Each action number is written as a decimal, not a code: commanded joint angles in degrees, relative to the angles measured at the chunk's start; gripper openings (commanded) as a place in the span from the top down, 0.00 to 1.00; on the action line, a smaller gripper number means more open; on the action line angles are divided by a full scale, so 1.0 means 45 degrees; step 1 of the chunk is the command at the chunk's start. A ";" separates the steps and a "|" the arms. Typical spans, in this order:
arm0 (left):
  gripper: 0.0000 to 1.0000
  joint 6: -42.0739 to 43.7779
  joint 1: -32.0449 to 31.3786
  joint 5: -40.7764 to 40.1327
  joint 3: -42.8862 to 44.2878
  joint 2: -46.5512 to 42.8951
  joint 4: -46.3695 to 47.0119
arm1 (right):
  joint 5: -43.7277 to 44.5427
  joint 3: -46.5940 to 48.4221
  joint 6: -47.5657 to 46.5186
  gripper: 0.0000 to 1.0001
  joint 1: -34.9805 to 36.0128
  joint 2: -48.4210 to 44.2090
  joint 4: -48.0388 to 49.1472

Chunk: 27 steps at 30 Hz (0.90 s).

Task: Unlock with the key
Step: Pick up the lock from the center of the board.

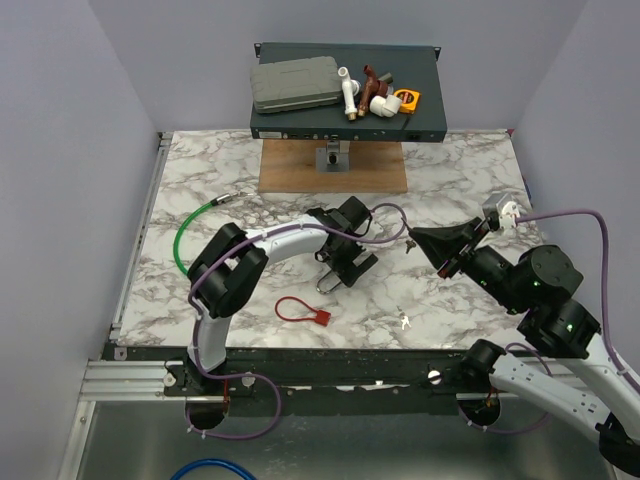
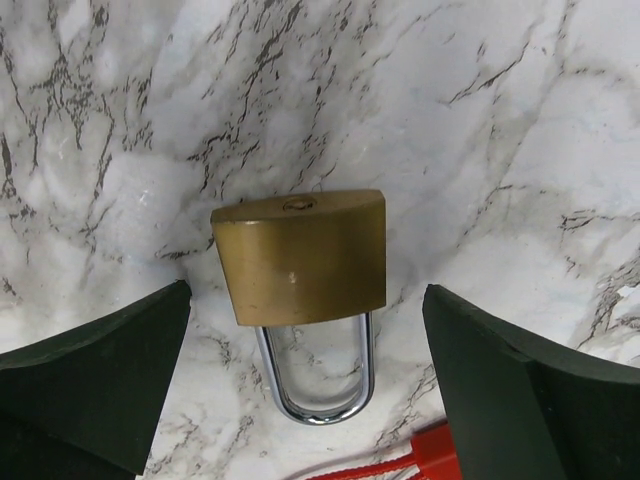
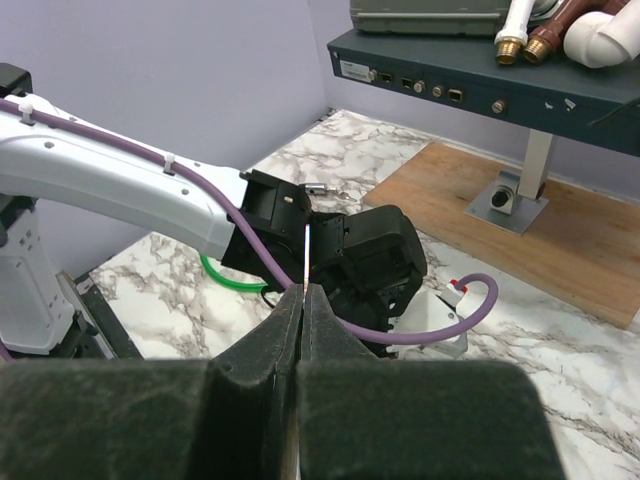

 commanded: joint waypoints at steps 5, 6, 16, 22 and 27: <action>0.18 0.0999 -0.0281 -0.0694 -0.0805 0.0356 0.0999 | -0.0263 0.0459 0.0017 0.99 -0.0047 -0.0359 -0.0132; 0.21 0.1074 -0.0282 -0.0776 -0.0956 0.0312 0.1126 | -0.0264 0.0467 0.0030 0.99 -0.0070 -0.0372 -0.0132; 0.49 0.1709 -0.0825 -0.1225 -0.1324 0.0464 0.1541 | -0.0264 0.0564 -0.0023 0.99 -0.0070 -0.0382 -0.0171; 0.76 0.2637 -0.0853 -0.0599 -0.1010 -0.0074 0.1022 | -0.0055 0.0572 -0.0076 0.99 -0.0053 -0.0429 -0.0190; 0.85 0.4520 -0.0679 0.0071 -0.1170 -0.2320 -0.0074 | 0.0295 0.0611 -0.0155 0.99 -0.0062 -0.0366 0.0022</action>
